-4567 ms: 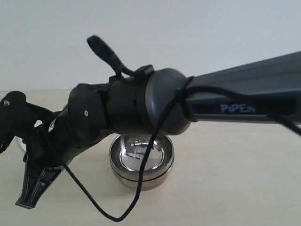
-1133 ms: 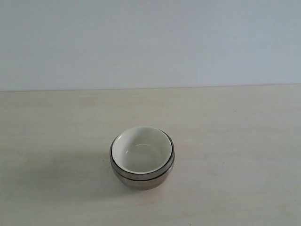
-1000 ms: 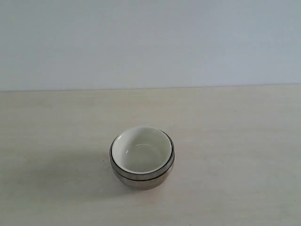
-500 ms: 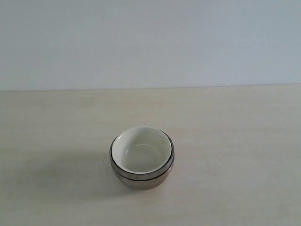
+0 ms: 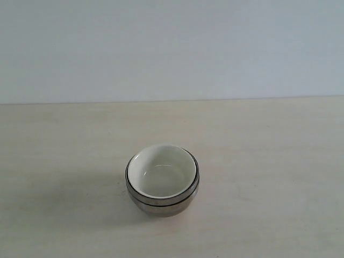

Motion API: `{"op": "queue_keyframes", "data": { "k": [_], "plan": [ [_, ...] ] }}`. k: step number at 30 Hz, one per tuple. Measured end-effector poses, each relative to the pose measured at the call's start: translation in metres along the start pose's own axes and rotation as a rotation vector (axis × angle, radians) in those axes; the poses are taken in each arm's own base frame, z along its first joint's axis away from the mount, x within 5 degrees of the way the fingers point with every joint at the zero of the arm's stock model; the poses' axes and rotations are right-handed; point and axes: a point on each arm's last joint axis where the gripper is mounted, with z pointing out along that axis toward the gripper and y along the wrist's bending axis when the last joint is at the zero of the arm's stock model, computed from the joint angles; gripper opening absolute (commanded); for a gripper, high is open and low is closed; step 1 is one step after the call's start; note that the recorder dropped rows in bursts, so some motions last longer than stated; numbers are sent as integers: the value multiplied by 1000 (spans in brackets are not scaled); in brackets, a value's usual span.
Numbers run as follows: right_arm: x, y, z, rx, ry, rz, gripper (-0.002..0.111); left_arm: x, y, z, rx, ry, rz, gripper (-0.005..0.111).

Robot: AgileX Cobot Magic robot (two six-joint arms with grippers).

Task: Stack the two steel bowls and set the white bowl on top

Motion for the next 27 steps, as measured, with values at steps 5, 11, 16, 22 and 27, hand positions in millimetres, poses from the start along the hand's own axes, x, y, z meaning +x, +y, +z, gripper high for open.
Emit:
{"op": "queue_keyframes", "data": {
  "k": [5,11,16,22,27],
  "plan": [
    [27,-6,1,18,78,3,0,0,0,0,0,0,0,4],
    [86,-21,-5,59,253,1,0,0,0,0,0,0,0,4],
    [113,-30,-12,108,351,-18,0,0,0,0,0,0,0,4],
    [116,-32,-13,133,372,-35,0,0,0,0,0,0,0,4],
    [117,-32,-13,146,369,39,0,0,0,0,0,0,0,4]
  ]
}}
